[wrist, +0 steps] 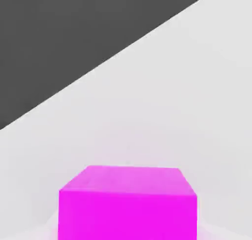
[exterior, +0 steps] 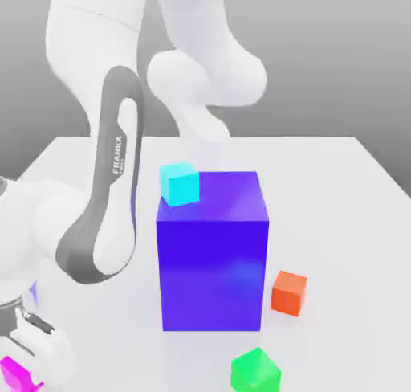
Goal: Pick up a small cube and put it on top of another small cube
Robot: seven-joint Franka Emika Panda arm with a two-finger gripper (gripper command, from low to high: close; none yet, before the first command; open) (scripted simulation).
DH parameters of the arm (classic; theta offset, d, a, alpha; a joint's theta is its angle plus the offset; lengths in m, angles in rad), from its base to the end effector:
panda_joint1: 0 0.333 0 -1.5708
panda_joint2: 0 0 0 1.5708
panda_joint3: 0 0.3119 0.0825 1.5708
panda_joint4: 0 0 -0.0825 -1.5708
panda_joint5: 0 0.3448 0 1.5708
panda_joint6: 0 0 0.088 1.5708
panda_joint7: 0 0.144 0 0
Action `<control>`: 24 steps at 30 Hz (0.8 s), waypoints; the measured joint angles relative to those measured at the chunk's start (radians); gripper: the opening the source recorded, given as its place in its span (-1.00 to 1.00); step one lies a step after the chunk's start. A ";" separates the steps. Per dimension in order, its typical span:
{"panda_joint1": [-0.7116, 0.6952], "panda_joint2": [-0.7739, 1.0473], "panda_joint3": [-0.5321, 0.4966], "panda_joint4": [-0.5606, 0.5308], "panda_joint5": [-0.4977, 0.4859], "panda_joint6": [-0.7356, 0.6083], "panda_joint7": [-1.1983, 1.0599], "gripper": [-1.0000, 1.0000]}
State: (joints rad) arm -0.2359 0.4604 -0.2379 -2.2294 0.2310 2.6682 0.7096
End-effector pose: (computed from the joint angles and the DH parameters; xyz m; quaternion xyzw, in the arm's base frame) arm 0.4626 -0.2465 0.1627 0.7758 -0.6310 0.0003 0.0001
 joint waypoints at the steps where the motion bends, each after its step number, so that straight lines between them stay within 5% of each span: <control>1: 0.013 -0.034 -0.013 -0.009 -0.013 -0.025 0.007 -1.00; 15: 0.288 -0.281 0.269 -0.176 -0.234 -0.085 -0.367 -1.00; 20: 0.319 -0.170 0.293 -0.185 -0.267 0.035 -0.397 -1.00; 21: 0.321 -0.148 0.291 -0.184 -0.271 0.056 -0.395 1.00; 24: 0.321 -0.148 0.291 -0.184 -0.271 0.056 -0.395 1.00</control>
